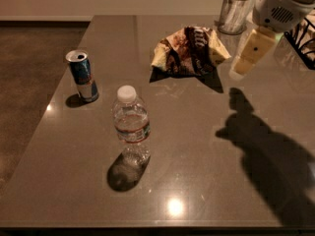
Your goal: Move brown chip bag near water bottle
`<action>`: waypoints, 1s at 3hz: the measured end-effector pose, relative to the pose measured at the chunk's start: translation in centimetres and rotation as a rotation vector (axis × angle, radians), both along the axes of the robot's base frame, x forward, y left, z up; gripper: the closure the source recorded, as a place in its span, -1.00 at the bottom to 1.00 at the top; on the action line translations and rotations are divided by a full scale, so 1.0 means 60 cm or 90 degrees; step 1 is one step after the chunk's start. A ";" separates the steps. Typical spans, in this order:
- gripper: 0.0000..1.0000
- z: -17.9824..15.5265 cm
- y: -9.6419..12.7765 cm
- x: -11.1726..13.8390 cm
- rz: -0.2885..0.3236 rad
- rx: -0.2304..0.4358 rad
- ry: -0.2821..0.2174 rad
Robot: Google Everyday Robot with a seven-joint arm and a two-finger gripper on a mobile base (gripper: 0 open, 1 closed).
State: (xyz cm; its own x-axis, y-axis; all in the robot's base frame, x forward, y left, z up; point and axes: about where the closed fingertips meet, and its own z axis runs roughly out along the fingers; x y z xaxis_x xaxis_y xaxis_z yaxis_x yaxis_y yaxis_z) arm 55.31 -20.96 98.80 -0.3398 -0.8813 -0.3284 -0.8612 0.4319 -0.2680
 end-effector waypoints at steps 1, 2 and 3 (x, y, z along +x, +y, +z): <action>-1.00 -0.001 0.007 0.094 -0.034 0.044 -0.032; -1.00 -0.031 0.028 0.194 -0.072 0.085 -0.045; -1.00 -0.057 0.049 0.237 -0.083 0.097 -0.039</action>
Offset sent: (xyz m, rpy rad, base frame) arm 0.1634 0.0179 -0.0209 0.1900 -0.1051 -0.1671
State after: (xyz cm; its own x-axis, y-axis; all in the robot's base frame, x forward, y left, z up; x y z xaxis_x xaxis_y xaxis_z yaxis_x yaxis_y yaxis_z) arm 69.53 -18.02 95.39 -0.4228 -0.7699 -0.4780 -0.7799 0.5777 -0.2408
